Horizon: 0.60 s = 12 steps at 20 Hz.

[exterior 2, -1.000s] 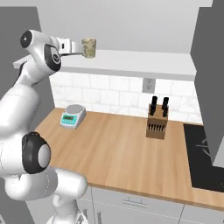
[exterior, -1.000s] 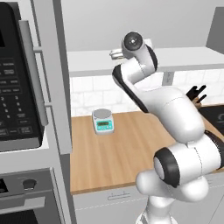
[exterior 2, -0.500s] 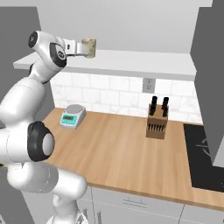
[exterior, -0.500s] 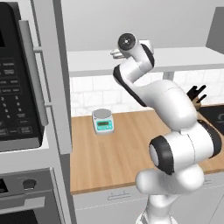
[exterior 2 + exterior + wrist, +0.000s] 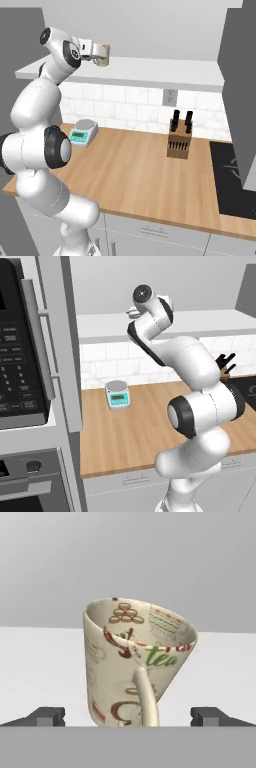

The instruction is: Gather all objects into one cabinet and sort the glasses and bowls to opposite sides.

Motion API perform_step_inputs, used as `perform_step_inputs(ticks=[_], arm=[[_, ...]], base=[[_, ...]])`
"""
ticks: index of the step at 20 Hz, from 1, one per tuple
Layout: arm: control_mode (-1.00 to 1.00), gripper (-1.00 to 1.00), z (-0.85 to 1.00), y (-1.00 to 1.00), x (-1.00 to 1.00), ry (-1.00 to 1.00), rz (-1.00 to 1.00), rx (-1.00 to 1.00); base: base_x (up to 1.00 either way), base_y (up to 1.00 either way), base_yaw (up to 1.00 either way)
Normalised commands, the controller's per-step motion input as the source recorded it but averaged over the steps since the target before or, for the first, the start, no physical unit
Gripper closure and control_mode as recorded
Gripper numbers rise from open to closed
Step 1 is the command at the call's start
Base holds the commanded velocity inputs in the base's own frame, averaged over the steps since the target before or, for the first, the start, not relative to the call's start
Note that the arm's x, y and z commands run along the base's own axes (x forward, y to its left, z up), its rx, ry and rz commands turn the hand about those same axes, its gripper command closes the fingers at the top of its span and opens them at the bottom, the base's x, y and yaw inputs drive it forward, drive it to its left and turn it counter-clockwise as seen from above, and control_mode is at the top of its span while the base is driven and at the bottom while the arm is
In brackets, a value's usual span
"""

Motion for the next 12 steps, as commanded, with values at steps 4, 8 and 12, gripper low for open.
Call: perform_step_inputs(ticks=[4, 8, 12], arm=[[-1.0, -1.0, 0.02, 0.0, 0.06, 0.02, 0.0, 0.0], [-1.0, -1.0, 0.0, 0.0, 0.0, 0.0, 0.0, 0.0], [-1.0, -1.0, 0.0, 0.0, 0.0, 0.0, 0.0, 0.0]], base=[[0.0, 0.0, 0.0], [0.0, 0.0, 0.0], [0.0, 0.0, 0.0]])
